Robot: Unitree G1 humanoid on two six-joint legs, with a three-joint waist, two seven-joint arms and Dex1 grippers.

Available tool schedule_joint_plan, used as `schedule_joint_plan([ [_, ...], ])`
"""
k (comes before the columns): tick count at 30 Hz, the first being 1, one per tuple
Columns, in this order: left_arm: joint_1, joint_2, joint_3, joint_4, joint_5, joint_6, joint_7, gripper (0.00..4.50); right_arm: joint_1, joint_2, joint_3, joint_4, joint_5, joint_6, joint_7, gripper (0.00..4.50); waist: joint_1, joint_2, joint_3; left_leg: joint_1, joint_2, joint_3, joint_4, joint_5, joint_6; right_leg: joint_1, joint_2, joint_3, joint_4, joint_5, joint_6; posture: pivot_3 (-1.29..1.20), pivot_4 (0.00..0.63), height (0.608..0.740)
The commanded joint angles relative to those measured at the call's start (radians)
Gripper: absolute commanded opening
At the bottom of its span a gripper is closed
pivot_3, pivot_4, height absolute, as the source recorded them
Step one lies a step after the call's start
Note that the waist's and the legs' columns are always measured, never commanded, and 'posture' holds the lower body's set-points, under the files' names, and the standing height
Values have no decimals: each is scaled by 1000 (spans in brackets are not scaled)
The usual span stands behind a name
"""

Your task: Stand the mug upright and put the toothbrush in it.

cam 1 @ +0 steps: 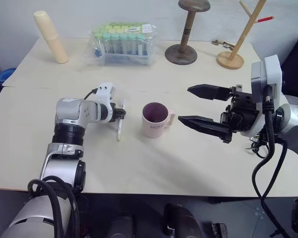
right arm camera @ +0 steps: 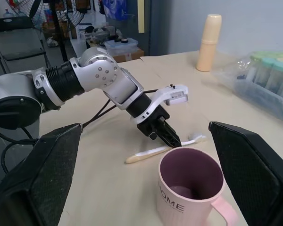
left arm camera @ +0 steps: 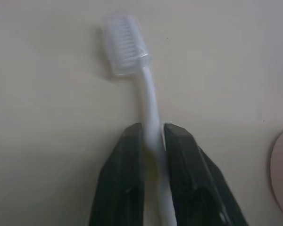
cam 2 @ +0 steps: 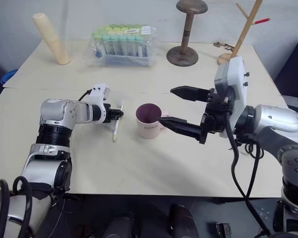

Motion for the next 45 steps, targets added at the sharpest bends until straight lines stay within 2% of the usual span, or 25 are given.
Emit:
schedule_joint_plan([
  [1, 2, 9, 0, -7, 16, 9, -7, 181, 26, -40, -32, -14, -47, -33, 11, 4500, 0, 0, 0, 0, 0, 0, 0, 0, 0, 0, 0, 0, 0, 0, 0, 0, 150, 740],
  [5, 9, 37, 34, -67, 15, -76, -19, 181, 58, -57, -54, 2, -37, -17, 3, 4500, -2, 0, 0, 0, 1, 0, 0, 0, 0, 0, 0, 0, 0, 0, 0, 0, 150, 740],
  [8, 4, 44, 97, -151, -14, -273, -57, 181, 81, -77, -66, -6, -50, -19, 11, 4500, -3, -2, 1, -1, 1, 0, 0, 0, 0, -1, 0, 0, 0, 0, 0, 0, 150, 740],
  [11, -27, -23, 249, -263, -182, -388, -135, 181, 96, -83, -85, -4, -52, -19, -9, 4500, -2, -3, 2, -2, 2, 0, 1, 0, 0, -1, 0, -1, 0, 0, 0, 0, 150, 740],
  [13, -20, -62, 276, -365, -260, -423, -185, 181, 105, -78, -100, -2, -44, -14, -25, 4500, 2, -4, 2, -4, 2, -1, 2, 0, 0, -1, -1, -2, -1, 0, 0, 0, 150, 740],
  [16, 11, -115, 250, -452, -298, -430, -186, 181, 120, -75, -103, -11, -42, -13, -42, 4500, 3, -4, 2, -5, 1, -3, 5, -1, 1, -1, -2, -3, -1, 0, 1, 0, 150, 740],
  [22, 111, -197, 124, -557, -279, -498, -203, 181, 135, -74, -115, -18, -37, -12, -76, 4500, -1, -4, 2, -5, 1, -2, 5, -1, 1, 0, -1, -2, 0, 1, 2, 0, 150, 740],
  [28, 185, -232, -17, -486, -125, -704, -223, 181, 142, -71, -126, -18, -23, -11, -110, 4500, 0, -4, 2, -5, 1, -2, 5, -1, 2, 0, -1, -2, -1, 1, 2, 0, 150, 740],
  [30, 221, -225, -39, -495, -126, -713, -256, 897, 150, -72, -134, -18, -16, -12, -115, 4500, -1, -4, 2, -5, 1, -2, 5, -1, 2, 0, -1, -2, -1, 1, 2, 0, 150, 740],
  [33, 254, -206, -38, -533, -150, -713, -294, 1742, 161, -73, -142, -10, -18, -20, -115, 4500, -1, -4, 2, -5, 1, -2, 5, -1, 2, 0, -1, -2, -1, 1, 2, 0, 150, 740],
  [36, 261, -179, -3, -571, -180, -672, -289, 2667, 167, -71, -143, 5, -27, -29, -105, 4500, -1, -4, 2, -5, 1, -2, 6, -1, 2, 0, -1, -2, -1, 1, 2, 0, 150, 740],
  [38, 255, -126, 45, -596, -224, -613, -297, 3266, 174, -76, -146, 26, -38, -35, -80, 4500, -1, -4, 2, -5, 1, -3, 6, -1, 2, 0, -1, -2, -1, 1, 2, 0, 150, 740],
  [41, 229, 35, 118, -612, -320, -500, -400, 4207, 187, -106, -155, 79, -55, -38, -8, 4500, -3, -3, 2, -5, 2, -3, 5, -1, 2, 0, -1, -2, -1, 1, 2, 0, 150, 740],
  [45, 234, 432, 114, -568, -355, -431, -773, 4207, 232, -210, -155, 168, -77, -38, 216, 4500, -13, -3, 2, -4, 2, -2, 4, -1, 2, -1, 2, -2, -2, 1, 1, 0, 150, 740],
])
